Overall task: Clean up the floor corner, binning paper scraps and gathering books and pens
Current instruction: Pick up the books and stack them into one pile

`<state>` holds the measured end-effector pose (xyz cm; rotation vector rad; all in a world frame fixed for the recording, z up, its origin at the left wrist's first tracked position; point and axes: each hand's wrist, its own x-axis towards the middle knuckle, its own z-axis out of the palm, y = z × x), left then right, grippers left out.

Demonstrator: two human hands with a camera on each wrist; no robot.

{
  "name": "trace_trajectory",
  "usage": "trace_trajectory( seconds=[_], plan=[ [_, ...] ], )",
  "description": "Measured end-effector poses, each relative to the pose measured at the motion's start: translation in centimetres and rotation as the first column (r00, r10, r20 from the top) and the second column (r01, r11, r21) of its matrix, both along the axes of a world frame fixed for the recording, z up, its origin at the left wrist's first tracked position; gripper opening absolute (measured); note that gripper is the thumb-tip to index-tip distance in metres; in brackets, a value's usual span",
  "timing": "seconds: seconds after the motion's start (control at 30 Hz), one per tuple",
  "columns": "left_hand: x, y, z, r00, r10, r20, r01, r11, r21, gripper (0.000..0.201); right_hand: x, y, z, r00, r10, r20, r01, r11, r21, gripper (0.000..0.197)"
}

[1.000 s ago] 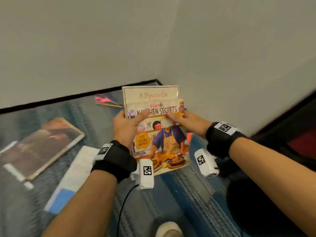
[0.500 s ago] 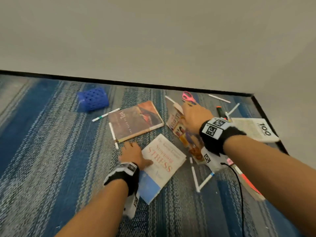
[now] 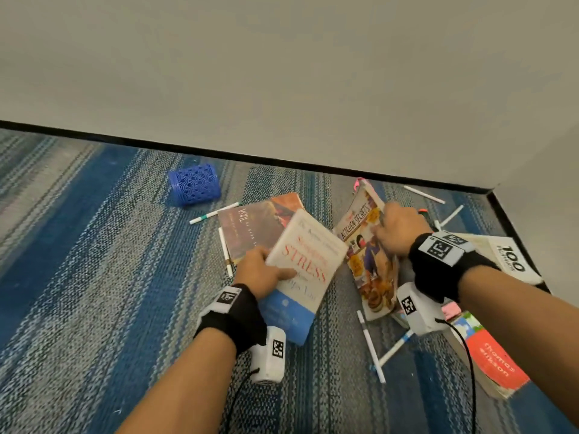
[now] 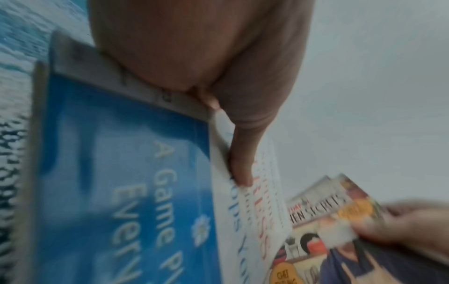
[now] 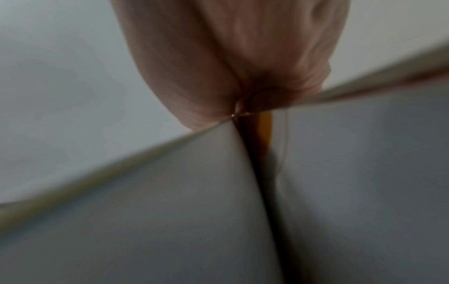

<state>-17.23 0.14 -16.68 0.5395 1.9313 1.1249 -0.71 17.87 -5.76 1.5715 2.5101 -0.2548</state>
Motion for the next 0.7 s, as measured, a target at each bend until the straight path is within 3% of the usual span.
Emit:
trace_trajectory(
  seconds=[0.07,0.17,0.23,0.3,0.4,0.5,0.57,0.63,0.7],
  plan=[
    [-0.6,-0.2,0.5,0.957,0.144,0.251,-0.179,0.976,0.122,0.045,0.9,0.7,0.4,0.983,-0.077,-0.165,0.068,0.996,-0.060,0.038],
    [-0.4,-0.4,1.8,0.801,0.131,0.584,-0.323,0.916,0.238,0.033,1.9,1.6,0.1,0.848,-0.158,-0.505,0.045,0.973,-0.228,0.042],
    [0.2,-0.3,2.8,0.792,0.083,0.605,-0.321,0.899,0.297,0.030,1.9,0.8,-0.4,0.654,-0.235,-0.719,-0.109,0.912,-0.397,0.038],
    [0.8,-0.4,3.3,0.831,0.042,0.555,-0.293,0.881,0.372,0.035,1.3,-1.1,-1.2,0.494,-0.375,-0.784,-0.286,0.782,-0.554,0.031],
    [1.2,-2.0,3.0,0.857,-0.006,0.516,-0.216,0.904,0.370,0.038,0.5,-4.8,-3.7,0.444,-0.605,-0.661,-0.337,0.571,-0.749,0.042],
    [1.2,-4.7,1.0,0.901,-0.014,0.434,-0.122,0.951,0.283,0.046,0.7,-7.0,-7.0,0.538,-0.717,-0.443,-0.225,0.385,-0.895,0.067],
    [1.8,-6.4,-0.6,0.934,0.020,0.357,-0.101,0.972,0.212,0.054,1.2,-8.3,-8.5,0.660,-0.658,-0.364,-0.236,0.279,-0.931,0.063],
    [3.0,-7.5,-2.5,0.941,0.050,0.335,-0.096,0.988,0.120,0.062,1.5,-9.4,-9.9,0.752,-0.556,-0.354,-0.222,0.293,-0.930,0.049],
    [4.3,-7.9,-4.3,0.941,0.054,0.333,-0.067,0.997,0.028,0.073,1.8,-9.4,-11.9,0.840,-0.378,-0.388,-0.197,0.455,-0.869,0.047]
  ],
)
